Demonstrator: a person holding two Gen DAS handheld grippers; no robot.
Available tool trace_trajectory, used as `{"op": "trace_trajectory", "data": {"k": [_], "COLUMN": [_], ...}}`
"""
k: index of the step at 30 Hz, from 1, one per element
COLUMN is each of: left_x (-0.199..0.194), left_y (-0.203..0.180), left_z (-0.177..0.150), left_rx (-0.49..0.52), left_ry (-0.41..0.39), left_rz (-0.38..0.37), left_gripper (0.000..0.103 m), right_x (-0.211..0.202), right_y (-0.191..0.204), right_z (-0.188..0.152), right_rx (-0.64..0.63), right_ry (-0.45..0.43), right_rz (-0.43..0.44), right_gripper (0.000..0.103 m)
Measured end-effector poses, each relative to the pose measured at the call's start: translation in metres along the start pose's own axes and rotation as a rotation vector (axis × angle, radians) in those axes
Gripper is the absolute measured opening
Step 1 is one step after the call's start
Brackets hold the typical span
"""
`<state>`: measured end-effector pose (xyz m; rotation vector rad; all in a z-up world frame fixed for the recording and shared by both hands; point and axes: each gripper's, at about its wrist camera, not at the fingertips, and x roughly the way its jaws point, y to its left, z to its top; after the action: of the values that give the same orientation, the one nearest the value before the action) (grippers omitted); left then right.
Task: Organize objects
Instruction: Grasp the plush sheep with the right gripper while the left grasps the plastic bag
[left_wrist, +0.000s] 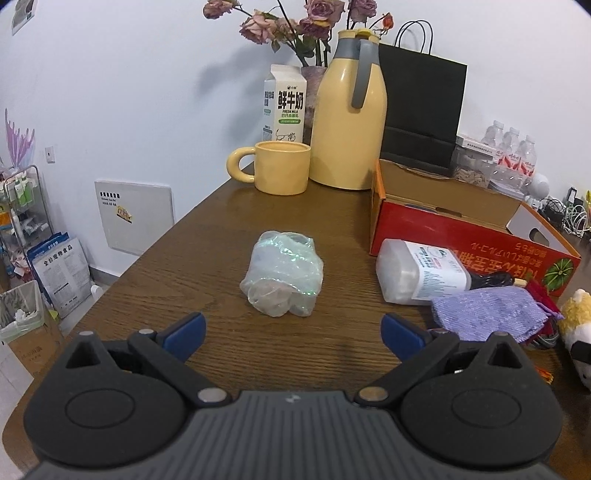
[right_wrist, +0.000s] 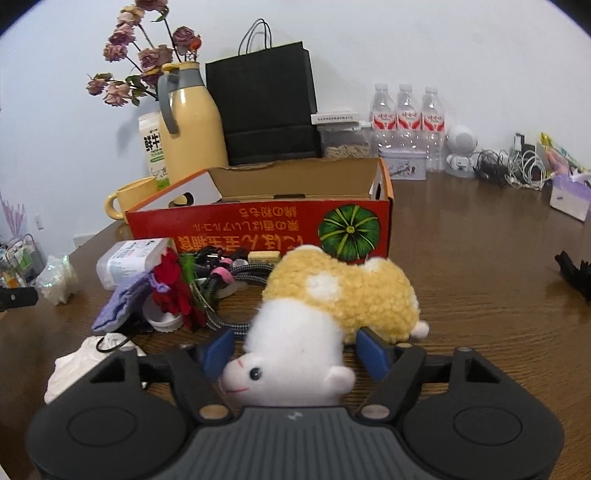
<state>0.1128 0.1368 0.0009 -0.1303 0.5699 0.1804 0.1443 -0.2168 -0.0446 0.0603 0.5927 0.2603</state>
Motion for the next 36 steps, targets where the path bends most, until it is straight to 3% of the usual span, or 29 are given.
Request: {"op": "trace_trajectory", "data": {"k": [1,7,8,18,25,29,33,36], "left_x": [0.002,0.016,0.018,0.048,0.069,0.073,0.077,0.077], "left_y": [0.001,0.001,0.0,-0.001,0.015,0.017,0.016,0.016], "left_z": [0.001,0.012,0.014,0.028,0.03,0.029,0.028,0.027], "left_rx": [0.0,0.007,0.008,-0.003,-0.096,-0.103,-0.095,-0.089], "left_ry": [0.003,-0.003,-0.003,0.008,0.022,0.022,0.038,0.03], "left_rz": [0.0,0.001,0.002,0.027,0.006,0.003,-0.01,-0.018], "left_gripper": [0.103,0.103,0.103,0.103,0.102,0.087,0.055,0.048], "right_x": [0.001,0.0,-0.002,-0.007,-0.008,-0.008,-0.007,-0.006], "right_y": [-0.001,-0.005,-0.007,-0.014,-0.014,-0.014,-0.015,-0.017], "right_z": [-0.001,-0.003,-0.002,0.0,0.006,0.01,0.014,0.016], "right_rx": [0.006,-0.002,0.0,-0.002,-0.023,-0.033,-0.039,-0.033], "right_ry": [0.006,0.001,-0.003,-0.032,-0.062,-0.08,-0.098,-0.103], "right_rz": [0.008,0.038,0.038,0.037,0.029,0.034,0.044,0.047], "right_gripper": [0.061,0.053,0.047,0.046,0.046,0.046,0.046,0.046]}}
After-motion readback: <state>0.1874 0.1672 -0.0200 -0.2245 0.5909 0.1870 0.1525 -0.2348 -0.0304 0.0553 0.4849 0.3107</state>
